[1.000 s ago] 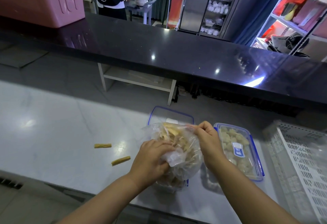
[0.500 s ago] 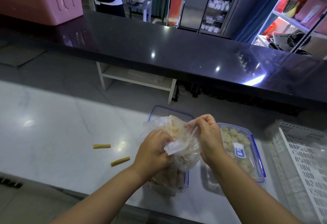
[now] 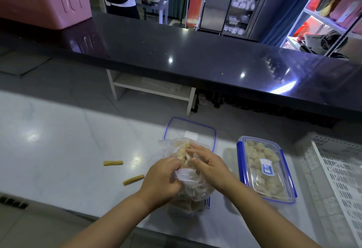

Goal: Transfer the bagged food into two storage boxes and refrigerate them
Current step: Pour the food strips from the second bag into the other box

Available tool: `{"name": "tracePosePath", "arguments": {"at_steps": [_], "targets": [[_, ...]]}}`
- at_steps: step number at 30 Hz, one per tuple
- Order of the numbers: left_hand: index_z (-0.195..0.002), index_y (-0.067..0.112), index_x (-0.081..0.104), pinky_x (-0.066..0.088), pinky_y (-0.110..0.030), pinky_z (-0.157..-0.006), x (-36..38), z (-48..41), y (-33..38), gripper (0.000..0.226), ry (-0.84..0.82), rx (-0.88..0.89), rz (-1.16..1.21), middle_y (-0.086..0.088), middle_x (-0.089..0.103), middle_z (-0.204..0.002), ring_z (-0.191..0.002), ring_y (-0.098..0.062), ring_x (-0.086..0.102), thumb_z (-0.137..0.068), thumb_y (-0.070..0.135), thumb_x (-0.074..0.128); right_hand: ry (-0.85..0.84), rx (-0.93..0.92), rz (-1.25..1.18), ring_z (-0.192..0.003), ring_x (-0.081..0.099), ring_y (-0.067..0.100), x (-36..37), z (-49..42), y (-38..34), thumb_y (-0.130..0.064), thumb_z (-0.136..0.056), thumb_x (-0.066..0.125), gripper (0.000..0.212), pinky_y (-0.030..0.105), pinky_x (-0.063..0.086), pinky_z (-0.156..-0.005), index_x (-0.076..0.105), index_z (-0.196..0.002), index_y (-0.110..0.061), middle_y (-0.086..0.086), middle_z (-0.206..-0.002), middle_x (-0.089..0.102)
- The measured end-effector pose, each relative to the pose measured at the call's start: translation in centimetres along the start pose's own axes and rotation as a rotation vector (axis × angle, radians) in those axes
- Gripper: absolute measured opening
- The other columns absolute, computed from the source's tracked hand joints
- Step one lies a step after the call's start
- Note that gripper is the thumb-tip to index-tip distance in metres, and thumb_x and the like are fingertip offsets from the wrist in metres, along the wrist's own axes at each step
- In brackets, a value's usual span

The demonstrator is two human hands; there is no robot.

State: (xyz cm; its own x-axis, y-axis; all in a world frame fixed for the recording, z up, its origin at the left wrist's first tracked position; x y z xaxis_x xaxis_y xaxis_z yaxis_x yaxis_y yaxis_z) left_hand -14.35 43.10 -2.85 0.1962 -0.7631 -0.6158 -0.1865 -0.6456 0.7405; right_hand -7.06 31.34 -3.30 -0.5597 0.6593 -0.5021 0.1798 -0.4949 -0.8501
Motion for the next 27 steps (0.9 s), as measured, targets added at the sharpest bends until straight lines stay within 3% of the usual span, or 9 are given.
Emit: {"name": "tracePosePath", "arguments": {"at_steps": [3,8,11,14,20,24,27], "targets": [[-0.077,0.023,0.057,0.040,-0.012,-0.069,-0.5,0.3,0.2,0.016,0.072,0.045,-0.048,0.009,0.055,-0.082,-0.076,-0.005,0.048,-0.069,0.015,0.069,0.002,-0.016,0.062,-0.125,0.042,0.003,0.0,1.2,0.2,-0.030,-0.095,0.048,0.033,0.038,0.038,-0.107,0.054,-0.127,-0.036,-0.023,-0.129,0.048],[-0.100,0.020,0.065,0.043,-0.017,-0.089,-0.5,0.1,-0.6,0.027,0.057,0.009,-0.049,0.007,0.060,-0.105,-0.100,-0.005,0.052,-0.074,0.029,0.068,0.011,-0.019,0.147,-0.111,0.048,0.003,-0.4,1.8,0.2,-0.028,-0.094,0.049,0.029,0.032,0.044,-0.099,0.056,-0.121,-0.034,-0.019,-0.118,0.050],[-0.106,0.027,0.060,0.046,-0.013,-0.084,-0.1,-0.5,-0.9,0.029,-0.022,-0.043,0.043,0.014,0.061,-0.104,-0.095,0.000,0.055,-0.078,0.032,0.061,0.098,-0.054,0.208,-0.122,0.038,0.004,-0.8,0.6,-0.2,-0.023,-0.092,0.052,0.039,0.030,0.036,-0.105,0.046,-0.130,-0.031,-0.012,-0.134,0.041],[-0.105,0.027,0.060,0.049,-0.016,-0.078,0.0,-1.0,-1.4,0.027,-0.036,-0.094,0.058,0.012,0.063,-0.100,-0.088,-0.003,0.057,-0.079,0.033,0.058,0.035,-0.016,0.175,-0.131,0.028,0.002,0.3,-0.3,0.2,-0.021,-0.094,0.046,0.052,0.029,0.029,-0.110,0.031,-0.143,-0.033,-0.015,-0.146,0.031],[-0.105,0.028,0.060,0.047,-0.009,-0.076,0.4,-0.9,-2.4,0.027,-0.035,-0.111,0.035,0.014,0.063,-0.099,-0.087,-0.001,0.057,-0.079,0.035,0.058,0.034,-0.006,0.176,-0.118,0.041,0.001,0.4,-0.5,1.1,-0.024,-0.094,0.046,0.041,0.029,0.039,-0.104,0.045,-0.132,-0.039,-0.017,-0.136,0.045],[-0.102,0.025,0.056,0.049,-0.017,-0.076,1.1,-1.8,-2.5,0.020,-0.005,-0.130,0.008,0.008,0.058,-0.099,-0.086,-0.004,0.055,-0.083,0.024,0.057,-0.003,0.029,0.187,-0.124,0.043,0.009,0.0,-1.1,1.0,-0.020,-0.096,0.042,0.044,0.035,0.039,-0.107,0.042,-0.138,-0.035,-0.010,-0.140,0.046],[-0.101,0.022,0.055,0.046,-0.016,-0.076,1.3,-2.6,-2.4,0.017,0.023,-0.122,-0.020,0.006,0.055,-0.098,-0.086,-0.005,0.052,-0.084,0.019,0.055,0.027,0.068,0.221,-0.118,0.051,0.016,-0.9,-1.6,0.6,-0.026,-0.099,0.039,0.039,0.037,0.043,-0.102,0.044,-0.137,-0.031,-0.003,-0.134,0.053]]}}
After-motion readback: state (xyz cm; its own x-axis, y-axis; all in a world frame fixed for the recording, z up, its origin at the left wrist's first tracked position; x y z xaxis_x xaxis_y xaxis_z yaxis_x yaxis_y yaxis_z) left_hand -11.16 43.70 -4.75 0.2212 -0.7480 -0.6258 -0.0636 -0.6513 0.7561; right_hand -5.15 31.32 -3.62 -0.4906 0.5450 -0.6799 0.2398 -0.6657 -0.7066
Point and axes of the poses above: each hand's wrist, its own z-axis away from the middle knuckle, its own x-axis out of the palm, y = z × x, the point moved 7 cm from there along -z, towards the middle knuckle
